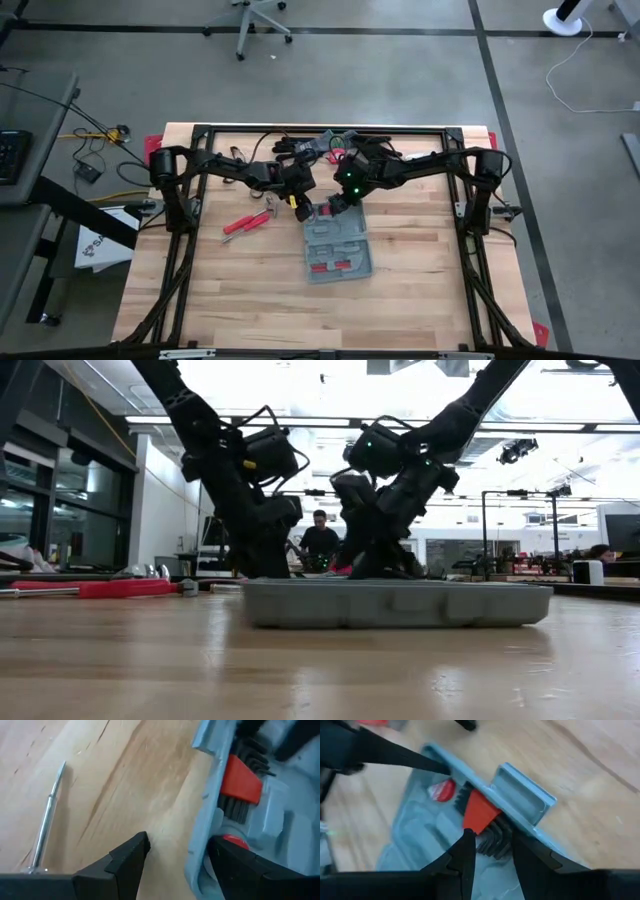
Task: Prefit tool cases
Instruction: Remove the set of allen wrenches from the gray tool box
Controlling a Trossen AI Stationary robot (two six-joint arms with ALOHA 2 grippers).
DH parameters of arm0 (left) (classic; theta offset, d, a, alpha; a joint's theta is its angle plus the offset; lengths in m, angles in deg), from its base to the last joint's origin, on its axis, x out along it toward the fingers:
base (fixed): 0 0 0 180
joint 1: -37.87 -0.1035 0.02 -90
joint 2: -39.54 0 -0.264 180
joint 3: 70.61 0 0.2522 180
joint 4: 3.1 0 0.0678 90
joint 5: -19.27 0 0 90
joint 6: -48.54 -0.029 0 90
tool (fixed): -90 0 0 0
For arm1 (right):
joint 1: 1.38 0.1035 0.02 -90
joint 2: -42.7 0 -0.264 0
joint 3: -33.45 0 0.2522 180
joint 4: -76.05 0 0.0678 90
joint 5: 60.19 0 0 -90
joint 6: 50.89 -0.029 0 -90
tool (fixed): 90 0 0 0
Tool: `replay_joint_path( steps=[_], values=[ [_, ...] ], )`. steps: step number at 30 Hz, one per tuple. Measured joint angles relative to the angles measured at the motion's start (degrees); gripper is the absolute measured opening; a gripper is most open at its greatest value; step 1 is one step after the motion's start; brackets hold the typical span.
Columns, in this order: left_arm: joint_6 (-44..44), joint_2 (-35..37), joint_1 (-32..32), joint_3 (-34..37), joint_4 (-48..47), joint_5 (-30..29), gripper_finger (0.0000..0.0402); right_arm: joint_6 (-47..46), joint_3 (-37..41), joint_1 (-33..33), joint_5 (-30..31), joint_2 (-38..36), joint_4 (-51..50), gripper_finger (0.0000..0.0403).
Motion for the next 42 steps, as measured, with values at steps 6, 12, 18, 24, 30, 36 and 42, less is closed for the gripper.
replay_joint_path(
  steps=[6, 12, 18, 24, 30, 36, 42],
  values=[
    [0.1, -0.89, 0.27, -0.1, 0.27, -0.18, 0.0209, -3.24, -0.08, 0.07, -6.9, -0.04, 8.57, 0.0117],
    [0.09, -0.98, 0.27, -0.08, 0.09, -0.07, 0.0209, -3.96, -0.08, -0.02, -3.68, -0.67, 1.11, 0.0117],
    [0.69, -0.42, 0.29, -0.67, -0.71, 1.9, 0.0209, -2.33, -0.09, 1.39, 0.73, -2.05, -5.19, 0.0117],
    [1.27, 4.29, 0.45, -2.35, -3.4, 4.26, 0.0209, -2.89, -0.1, 2.6, 3.85, -2.05, -5.67, 0.0117],
    [0.2, 7.03, 0.75, -2.33, -9.1, 3.36, 0.0209, -3.23, -0.1, 2.1, 4.29, -2.08, -6.78, 0.0117],
    [-0.01, 3.6, 2.08, -2.38, -3.84, 3.13, 0.0209, -3.15, -0.1, 2.1, 5.15, -2.08, -8.22, 0.0117],
    [1.96, -1.13, 2.59, -2.63, -2.24, 3.26, 0.0209, -2.29, -0.1, 2.05, 5.17, -2.08, -8.91, 0.0117]
  ],
)
